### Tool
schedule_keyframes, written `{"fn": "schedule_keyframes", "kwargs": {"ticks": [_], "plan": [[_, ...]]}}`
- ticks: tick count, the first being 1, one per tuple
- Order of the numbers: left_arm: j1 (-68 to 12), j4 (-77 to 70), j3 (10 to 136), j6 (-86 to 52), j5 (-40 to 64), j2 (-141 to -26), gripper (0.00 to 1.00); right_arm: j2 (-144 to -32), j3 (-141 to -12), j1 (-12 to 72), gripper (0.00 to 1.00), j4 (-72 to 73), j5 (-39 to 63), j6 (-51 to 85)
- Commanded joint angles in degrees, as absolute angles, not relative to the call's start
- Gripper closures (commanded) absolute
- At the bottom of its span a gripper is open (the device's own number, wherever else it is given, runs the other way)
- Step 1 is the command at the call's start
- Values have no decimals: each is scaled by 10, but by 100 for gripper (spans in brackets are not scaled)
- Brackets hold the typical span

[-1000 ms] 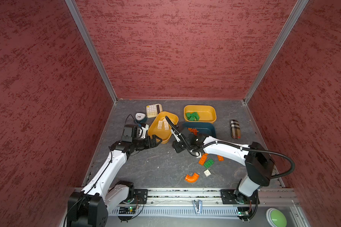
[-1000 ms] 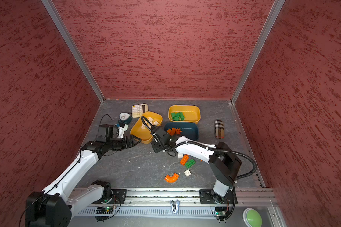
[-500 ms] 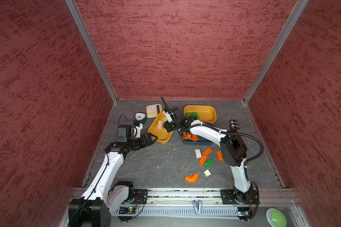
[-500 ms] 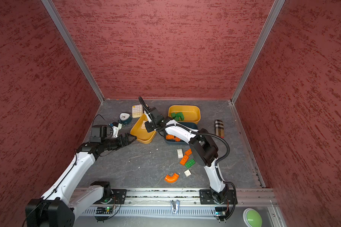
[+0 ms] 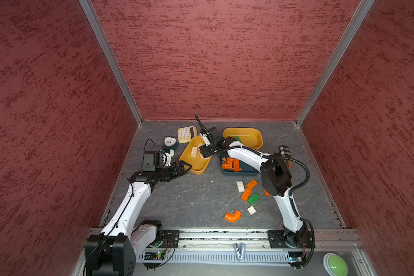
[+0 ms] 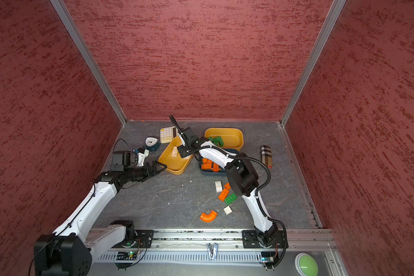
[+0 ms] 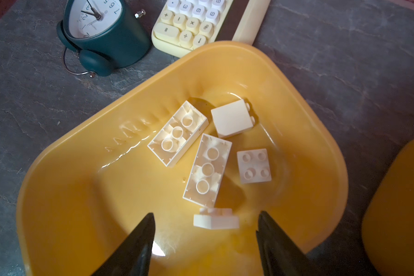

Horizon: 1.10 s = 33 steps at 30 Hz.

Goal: Sort the legos into containers by color
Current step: Place the lego in the container, then pick up the lego from the center of the table.

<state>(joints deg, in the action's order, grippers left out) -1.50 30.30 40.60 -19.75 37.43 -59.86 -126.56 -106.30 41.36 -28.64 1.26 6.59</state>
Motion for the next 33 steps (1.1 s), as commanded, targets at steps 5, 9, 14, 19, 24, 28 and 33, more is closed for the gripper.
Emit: {"fn": "schedule_keyframes", "kwargs": {"ticks": [5, 9, 14, 19, 24, 28, 33], "plan": [[-10, 287, 418, -202, 385, -606, 1, -1079, -901, 411, 24, -297, 13, 95], [-12, 278, 417, -208, 390, -616, 1, -978, -771, 407, 20, -320, -35, 141], [-18, 268, 417, -213, 397, -626, 1, -884, -635, 406, 17, -330, -50, 206], [-28, 261, 417, -221, 403, -626, 1, -854, -549, 407, 19, -312, -45, 251], [-31, 264, 417, -222, 403, -625, 0, -876, -519, 407, 23, -294, -55, 256], [-31, 268, 415, -221, 399, -618, 1, -892, -509, 409, 27, -275, -58, 256], [-31, 273, 414, -220, 399, -620, 1, -919, -514, 410, 38, -269, -57, 251]]}}
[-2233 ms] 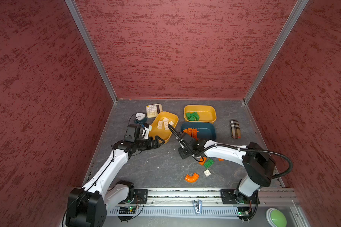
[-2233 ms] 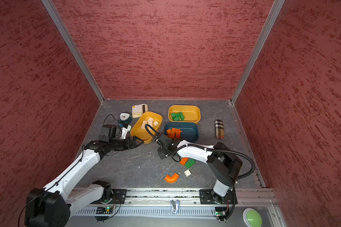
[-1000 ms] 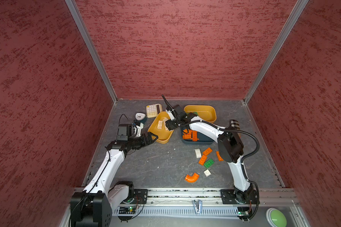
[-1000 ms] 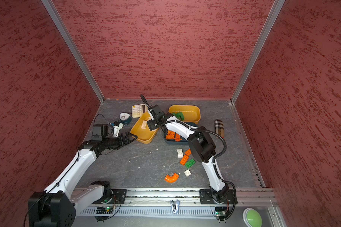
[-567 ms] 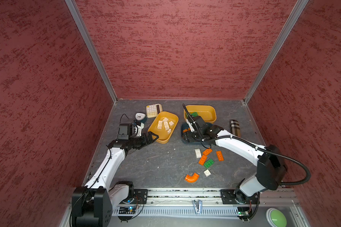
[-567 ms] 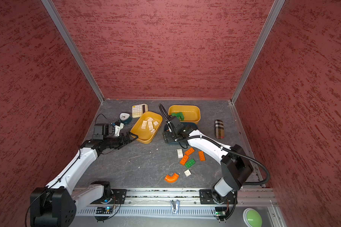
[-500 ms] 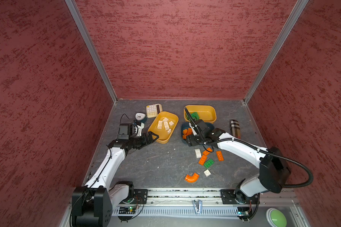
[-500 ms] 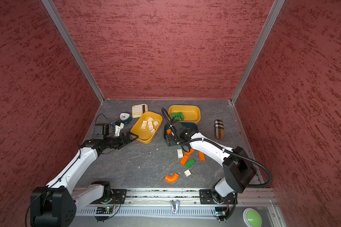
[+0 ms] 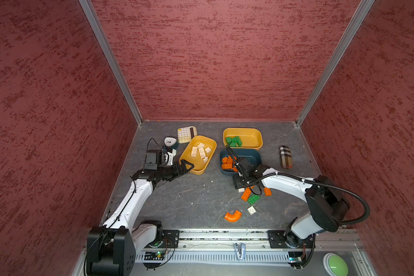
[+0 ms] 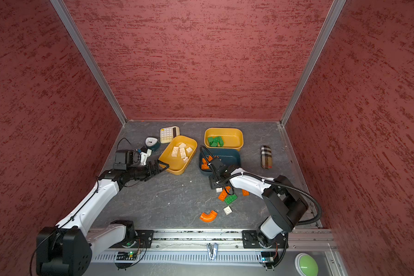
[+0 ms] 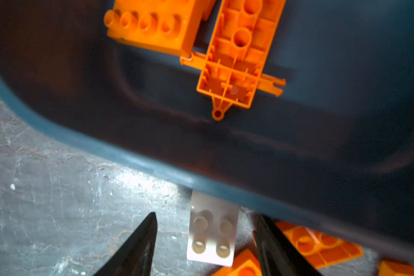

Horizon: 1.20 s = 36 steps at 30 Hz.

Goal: Sort the legos into containers by color
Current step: Pick up the lego from the center of the table.

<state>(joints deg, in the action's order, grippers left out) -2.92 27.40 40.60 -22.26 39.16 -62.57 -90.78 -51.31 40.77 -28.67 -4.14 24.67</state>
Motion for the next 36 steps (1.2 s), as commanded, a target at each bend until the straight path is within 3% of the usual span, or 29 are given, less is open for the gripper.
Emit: {"fn": "schedule_keyframes", "kwargs": {"ticks": [1, 9, 20, 29, 36], "plan": [[-31, 274, 414, -219, 399, -619, 1, -922, -513, 411, 39, -270, -59, 250], [-31, 276, 411, -216, 398, -621, 0, -941, -504, 423, 50, -280, -74, 249], [-30, 294, 425, -208, 394, -621, 0, -933, -529, 436, 73, -302, -76, 238], [-13, 328, 446, -193, 387, -606, 0, -891, -607, 476, 74, -224, 89, 246], [-7, 326, 446, -200, 383, -599, 0, -1007, -768, 475, 74, -173, 130, 205]]}}
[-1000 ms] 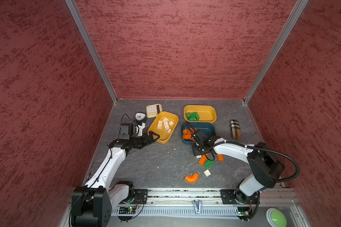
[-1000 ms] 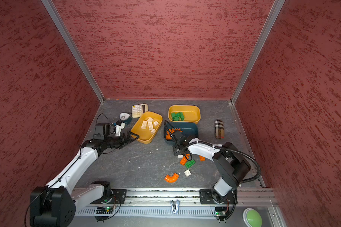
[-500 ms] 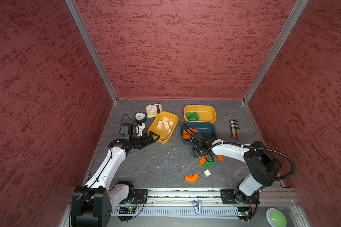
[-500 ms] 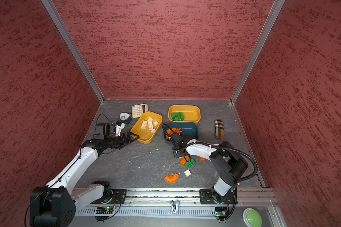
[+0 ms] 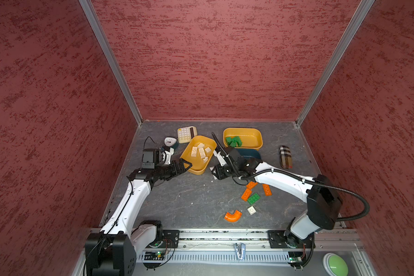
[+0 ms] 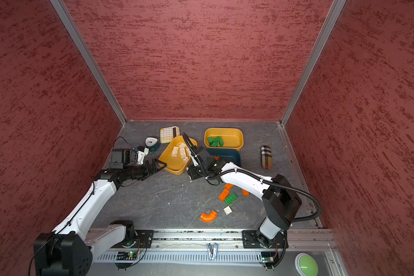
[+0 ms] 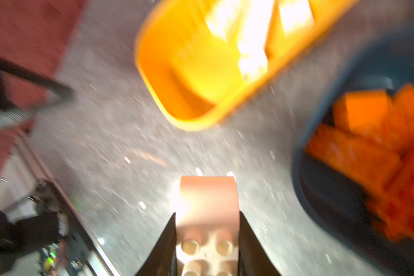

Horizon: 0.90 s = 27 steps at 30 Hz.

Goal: Sort the legos into containers by color
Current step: Pick up the lego from the center of the table, then place the lego in the container.

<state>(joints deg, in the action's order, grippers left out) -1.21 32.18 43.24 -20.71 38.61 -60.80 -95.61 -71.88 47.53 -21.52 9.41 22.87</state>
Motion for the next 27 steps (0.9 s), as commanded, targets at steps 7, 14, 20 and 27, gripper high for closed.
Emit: {"fn": "schedule_keyframes", "kwargs": {"ticks": [7, 14, 20, 27], "plan": [[2, 330, 453, -203, 373, -588, 1, -1157, -919, 467, 74, -174, 138, 195], [6, 323, 453, -205, 372, -595, 1, -1265, -1027, 463, 66, -199, 100, 176], [10, 322, 446, -204, 374, -598, 1, -1283, -1053, 451, 42, -206, 89, 168], [11, 316, 444, -205, 384, -601, 1, -1159, -963, 440, 31, -226, 73, 139]]}}
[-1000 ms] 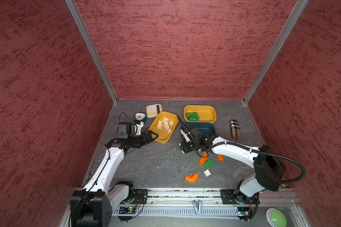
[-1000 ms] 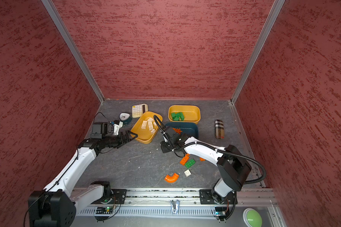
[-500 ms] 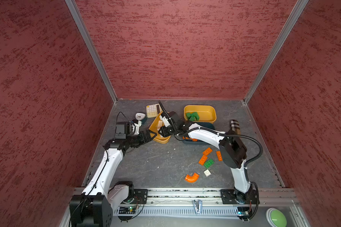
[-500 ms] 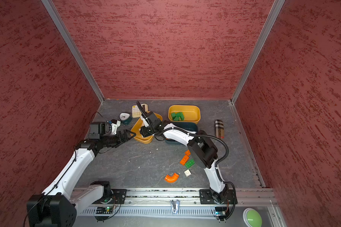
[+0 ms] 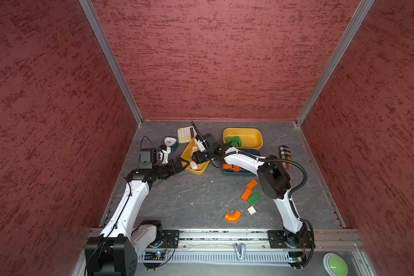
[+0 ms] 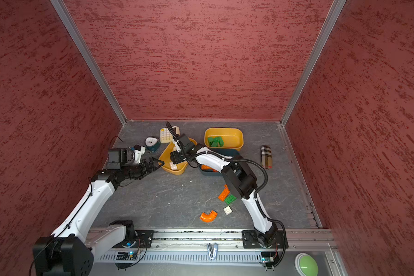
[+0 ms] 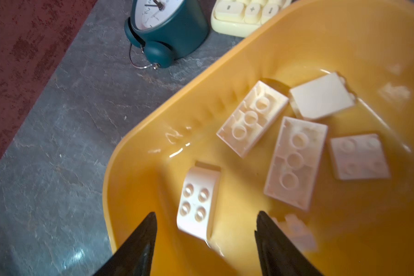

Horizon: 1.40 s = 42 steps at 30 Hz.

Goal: Sort the legos into containers by color
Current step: Place the lego in the container, then pick up the lego from the bottom-center of the table.

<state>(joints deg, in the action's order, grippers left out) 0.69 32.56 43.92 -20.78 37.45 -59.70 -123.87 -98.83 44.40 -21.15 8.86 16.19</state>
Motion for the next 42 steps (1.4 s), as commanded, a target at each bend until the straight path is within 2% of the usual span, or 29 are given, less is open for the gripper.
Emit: {"fn": "schedule_keyframes", "kwargs": {"ticks": [1, 5, 8, 13, 17, 23, 31, 42], "plan": [[11, 313, 442, -207, 387, -602, 0, -1131, -939, 439, 30, -231, 70, 136], [8, 300, 438, -214, 401, -610, 1, -1019, -816, 439, 24, -249, 71, 135], [4, 297, 439, -212, 404, -619, 1, -941, -719, 441, 21, -258, 113, 118], [-3, 291, 442, -211, 406, -634, 1, -836, -576, 456, 20, -260, 144, 9], [-9, 293, 449, -210, 404, -641, 0, -771, -509, 465, 20, -279, 159, -104], [-13, 303, 457, -206, 397, -640, 1, -762, -463, 497, 20, -315, 188, -214], [-12, 311, 458, -197, 393, -646, 1, -780, -427, 577, 20, -302, 170, -248], [-13, 310, 448, -194, 393, -649, 0, -842, -422, 630, 21, -296, 127, -238]]}}
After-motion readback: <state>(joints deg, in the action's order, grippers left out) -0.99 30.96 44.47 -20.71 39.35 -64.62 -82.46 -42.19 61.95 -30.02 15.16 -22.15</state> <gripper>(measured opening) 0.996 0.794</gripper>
